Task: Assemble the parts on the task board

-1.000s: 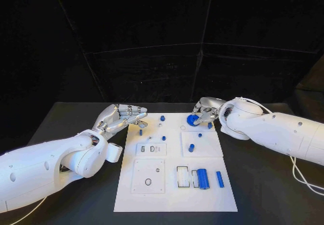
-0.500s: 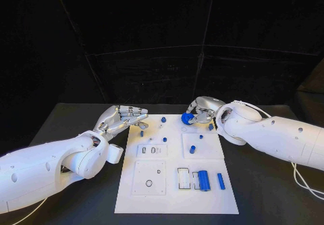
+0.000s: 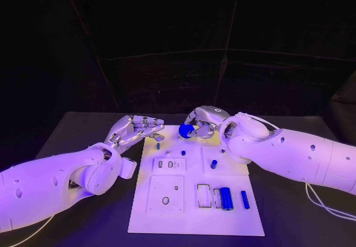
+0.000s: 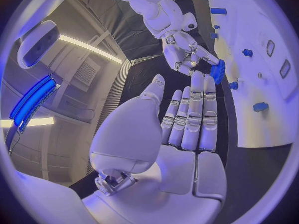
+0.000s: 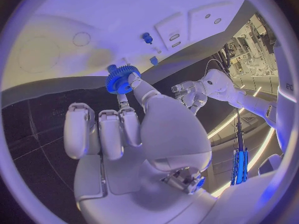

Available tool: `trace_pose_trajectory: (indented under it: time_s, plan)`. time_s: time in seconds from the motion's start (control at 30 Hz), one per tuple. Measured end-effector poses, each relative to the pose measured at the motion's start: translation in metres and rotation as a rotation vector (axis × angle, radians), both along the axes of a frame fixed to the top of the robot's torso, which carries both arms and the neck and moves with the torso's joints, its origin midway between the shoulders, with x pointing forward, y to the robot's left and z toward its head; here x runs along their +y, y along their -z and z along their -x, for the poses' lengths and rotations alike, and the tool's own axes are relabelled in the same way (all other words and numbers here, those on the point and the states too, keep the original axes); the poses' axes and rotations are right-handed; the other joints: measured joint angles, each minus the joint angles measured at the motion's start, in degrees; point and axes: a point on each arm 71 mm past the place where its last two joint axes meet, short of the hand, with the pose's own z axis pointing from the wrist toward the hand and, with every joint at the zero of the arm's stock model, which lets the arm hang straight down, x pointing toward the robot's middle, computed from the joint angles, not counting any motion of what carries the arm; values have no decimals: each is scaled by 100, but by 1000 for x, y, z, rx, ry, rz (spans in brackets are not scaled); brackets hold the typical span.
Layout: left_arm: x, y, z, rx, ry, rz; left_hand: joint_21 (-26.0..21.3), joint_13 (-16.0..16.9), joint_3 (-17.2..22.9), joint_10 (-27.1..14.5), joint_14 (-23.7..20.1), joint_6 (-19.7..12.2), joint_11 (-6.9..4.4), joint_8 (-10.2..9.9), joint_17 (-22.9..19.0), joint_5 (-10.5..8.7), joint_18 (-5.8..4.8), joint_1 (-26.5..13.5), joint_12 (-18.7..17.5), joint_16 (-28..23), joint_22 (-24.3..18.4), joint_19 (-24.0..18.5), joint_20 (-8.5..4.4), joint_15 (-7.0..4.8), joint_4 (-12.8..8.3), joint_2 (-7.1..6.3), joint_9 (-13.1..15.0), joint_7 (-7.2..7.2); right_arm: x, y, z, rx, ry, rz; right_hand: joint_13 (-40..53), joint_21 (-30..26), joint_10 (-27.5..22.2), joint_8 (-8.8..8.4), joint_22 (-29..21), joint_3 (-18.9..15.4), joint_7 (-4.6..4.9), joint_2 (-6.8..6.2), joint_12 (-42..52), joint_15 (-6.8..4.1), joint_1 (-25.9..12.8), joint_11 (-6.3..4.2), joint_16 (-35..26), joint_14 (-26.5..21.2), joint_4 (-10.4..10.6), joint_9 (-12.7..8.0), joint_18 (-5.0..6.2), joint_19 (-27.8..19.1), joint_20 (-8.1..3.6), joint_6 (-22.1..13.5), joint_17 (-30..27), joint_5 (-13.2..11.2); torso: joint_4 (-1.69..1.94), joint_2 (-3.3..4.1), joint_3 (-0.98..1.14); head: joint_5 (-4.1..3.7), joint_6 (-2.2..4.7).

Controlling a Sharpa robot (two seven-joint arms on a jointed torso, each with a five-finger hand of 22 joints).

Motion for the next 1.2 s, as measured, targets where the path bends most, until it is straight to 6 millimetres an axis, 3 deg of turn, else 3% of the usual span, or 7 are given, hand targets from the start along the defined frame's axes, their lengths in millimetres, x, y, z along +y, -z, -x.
trace_pose_trajectory:
  time_s: [0.37, 0.9, 1.2]
  plan:
    - [0, 0, 0, 4, -2, 4, 0, 0, 0, 0, 0, 0, 0, 0, 5, 0, -1, 0, 0, 0, 1, 0, 0, 0, -32, 0, 0, 0, 27, 8, -6, -19, -16, 26, -1, 0, 0, -33, 0, 28, -6, -31, 0, 1, -30, 0, 0, 0, -28, -1, 0, 0, 0, 12, -1, -16, -10, 7, 1, 4, -22]
    - [0, 0, 0, 6, -3, 7, 0, 0, 0, 0, 0, 0, 0, 0, 13, 0, 0, 26, 0, 0, 1, 0, 0, 0, -32, 26, 0, 0, 36, 26, -8, 19, -17, 78, -1, 0, -1, -132, 9, 78, -5, -84, -53, 1, -83, 0, 0, 0, -44, -30, 0, 0, 0, 119, -1, -42, -18, -1, 7, 21, -79]
    - [0, 0, 0, 7, -3, 8, 0, 0, 0, 0, 0, 0, 0, 0, 13, 0, 0, 26, 0, 0, 2, 0, 0, 0, -32, 26, 0, 0, 37, 28, -10, 22, -9, 94, -1, 0, -132, -328, 17, 119, -35, -162, -203, 1, -160, 63, 0, 0, -50, -29, 1, 0, 0, 255, -1, -23, -22, -3, 8, 24, -80]
